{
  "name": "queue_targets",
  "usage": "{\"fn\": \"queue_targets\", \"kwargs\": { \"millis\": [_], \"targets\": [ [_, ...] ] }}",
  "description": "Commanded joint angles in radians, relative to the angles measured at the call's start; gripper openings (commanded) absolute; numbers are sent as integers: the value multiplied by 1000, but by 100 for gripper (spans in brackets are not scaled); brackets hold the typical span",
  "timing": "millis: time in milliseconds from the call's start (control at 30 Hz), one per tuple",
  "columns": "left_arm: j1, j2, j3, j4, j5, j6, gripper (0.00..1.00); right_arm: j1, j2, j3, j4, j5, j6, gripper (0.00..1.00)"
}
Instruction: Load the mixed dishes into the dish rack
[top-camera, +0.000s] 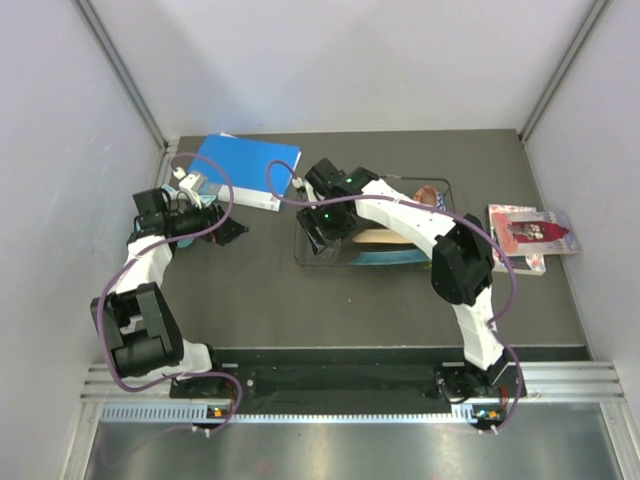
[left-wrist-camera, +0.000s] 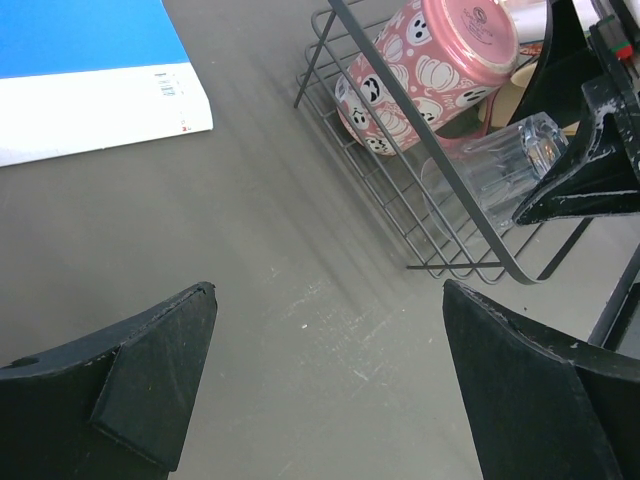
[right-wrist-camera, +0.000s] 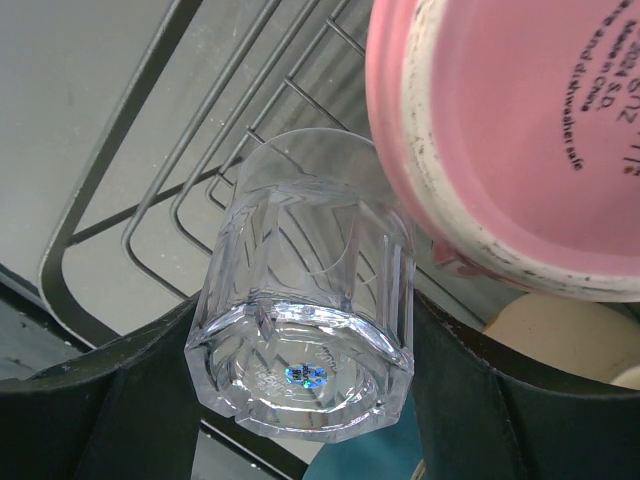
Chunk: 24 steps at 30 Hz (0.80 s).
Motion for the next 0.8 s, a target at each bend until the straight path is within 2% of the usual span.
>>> {"fn": "queue_targets", "kwargs": {
  "millis": [0, 67, 100, 167, 200, 267, 500, 767],
  "targets": [
    [5, -5, 18, 46, 28, 4, 99, 17, -7, 9, 11, 49, -12, 0],
    [5, -2, 20, 46, 30, 1, 99, 18, -5, 1, 17, 58, -9, 11],
    [7, -3, 18, 46, 30, 0, 99, 18, -5, -2, 20, 58, -11, 22],
    [5, -5, 15, 48, 33, 4, 99, 21, -7, -14, 28, 59, -9, 30],
    [5, -5, 15, 45, 33, 4, 99, 21, -7, -17, 28, 61, -8, 44],
    [4, -7, 14, 40, 33, 10, 99, 27, -7, -30, 32, 59, -9, 48],
    [4, 0, 8, 57, 36, -10, 99, 41, -31, -63, 55, 73, -11, 99],
    [5, -7, 3, 49, 30, -14, 99, 60, -91, 5, 45, 116, -15, 100]
  ]
}}
